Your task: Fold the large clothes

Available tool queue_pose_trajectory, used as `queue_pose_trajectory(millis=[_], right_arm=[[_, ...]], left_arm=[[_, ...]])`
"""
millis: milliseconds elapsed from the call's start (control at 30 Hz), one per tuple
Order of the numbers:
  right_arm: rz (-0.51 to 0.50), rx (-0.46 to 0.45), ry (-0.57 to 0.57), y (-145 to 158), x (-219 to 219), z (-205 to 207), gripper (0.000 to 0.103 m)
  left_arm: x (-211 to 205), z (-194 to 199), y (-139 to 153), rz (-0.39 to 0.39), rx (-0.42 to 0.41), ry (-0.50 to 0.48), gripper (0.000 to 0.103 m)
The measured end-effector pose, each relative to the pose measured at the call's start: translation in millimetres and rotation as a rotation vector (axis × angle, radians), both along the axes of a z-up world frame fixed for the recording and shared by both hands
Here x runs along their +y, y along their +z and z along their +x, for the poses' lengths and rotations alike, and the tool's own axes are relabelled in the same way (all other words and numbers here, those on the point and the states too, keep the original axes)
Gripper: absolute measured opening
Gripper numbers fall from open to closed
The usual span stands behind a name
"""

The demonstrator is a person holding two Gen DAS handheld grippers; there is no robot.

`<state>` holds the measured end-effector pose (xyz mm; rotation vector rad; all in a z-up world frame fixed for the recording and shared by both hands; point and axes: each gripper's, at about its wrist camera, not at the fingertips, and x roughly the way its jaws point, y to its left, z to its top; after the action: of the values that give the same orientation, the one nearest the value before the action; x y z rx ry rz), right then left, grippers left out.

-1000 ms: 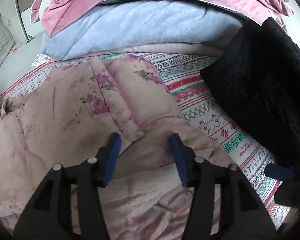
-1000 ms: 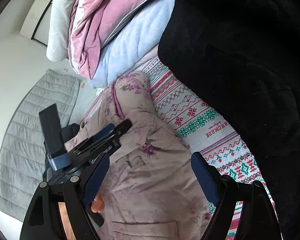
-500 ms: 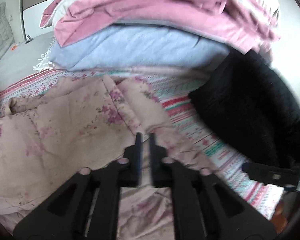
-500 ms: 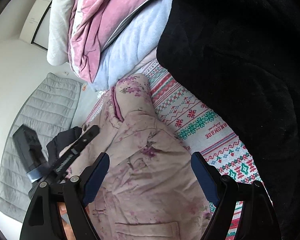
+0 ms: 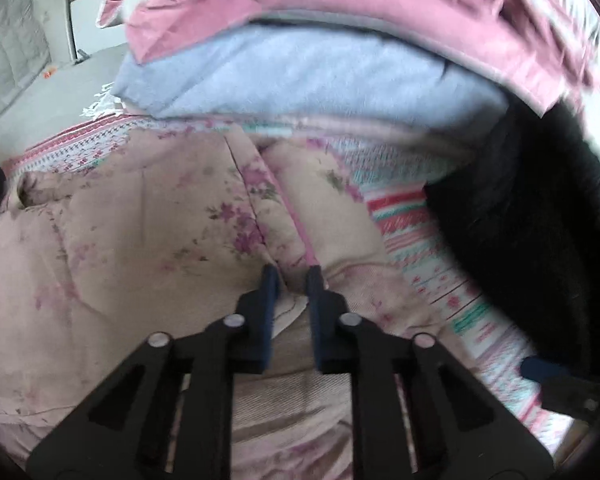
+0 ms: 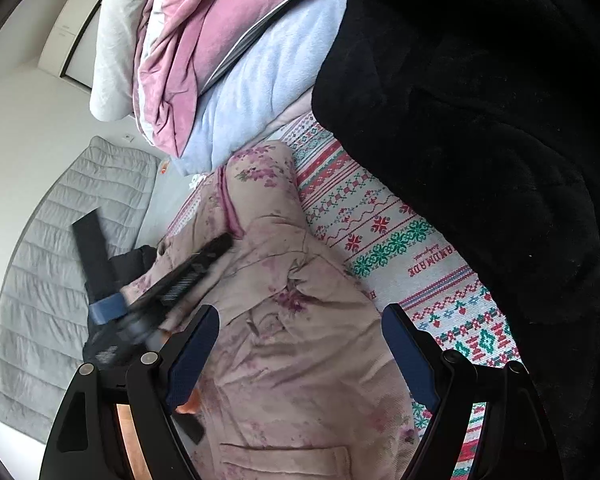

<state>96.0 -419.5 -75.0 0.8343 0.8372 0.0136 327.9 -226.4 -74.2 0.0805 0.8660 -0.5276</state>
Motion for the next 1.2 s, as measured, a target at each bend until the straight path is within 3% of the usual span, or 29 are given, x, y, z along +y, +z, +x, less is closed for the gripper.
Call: queue_pose_trajectory(millis=[167,233,300,333,400,433,467,567,633,700,800,900,1033,1133,1200], right_arm=[[0.007,-0.01,-0.003,2,0,-3,0.085],[0.009,-0.007,0.0,1,1,-2,0.085],[0.02,-0.008,-0.003,0,0,-2,0.085],[0.02,-0.01,-0.008,0,-1,-3,0.085],[0.019,-0.007,-0.02,0,-4,-5,0.085],[0.025,-0.008,-0.02,-1,-5,-6,0.085],[0.028,-0.009,-0.018,-1,-5,-5,0.085],[0.006,-0.001,-0.005,-1,-2,-3,0.085],[-0.004,0.0,0.007,0,-1,-1,0.085],[0.004,-0.002,0.004,-1,-4,-1,0.085],[0.024,-0.009,-0.008,-1,-8,-2,0.085],[0.022,-0.011,-0.001,0,-7,-2,0.085],[0.01,-0.021,-0.002,3,-4,-4,0.085],[0.013,-0.024,-0.01,3,-4,-6,0.085],[0.013,-0.018,-0.016,0,-5,-6,0.085]], left_arm=[[27,-33,35,-0.15,-0.066,-0.066,0.0],[18,-41,40,-0.09,-0.101,-0.069,0.0],[2,-34,33,-0.024,-0.072,-0.051,0.004],[-4,-30,29,0.005,-0.062,-0.044,0.008],[-20,-21,15,0.076,-0.046,-0.033,0.047],[-29,-15,7,0.123,-0.043,-0.019,0.055],[-36,-10,0,0.163,-0.042,-0.006,0.062],[-47,5,-20,0.227,-0.022,0.045,0.067],[-47,9,-28,0.231,-0.041,0.065,0.067],[-36,13,-34,0.194,-0.026,0.11,0.037],[-14,14,-26,0.089,-0.003,0.111,0.026],[18,1,3,-0.07,0.005,0.126,0.025],[38,-53,57,-0.167,-0.157,0.063,0.026],[36,-64,60,-0.198,-0.107,0.016,0.031],[24,-53,37,-0.137,-0.038,0.015,0.037]])
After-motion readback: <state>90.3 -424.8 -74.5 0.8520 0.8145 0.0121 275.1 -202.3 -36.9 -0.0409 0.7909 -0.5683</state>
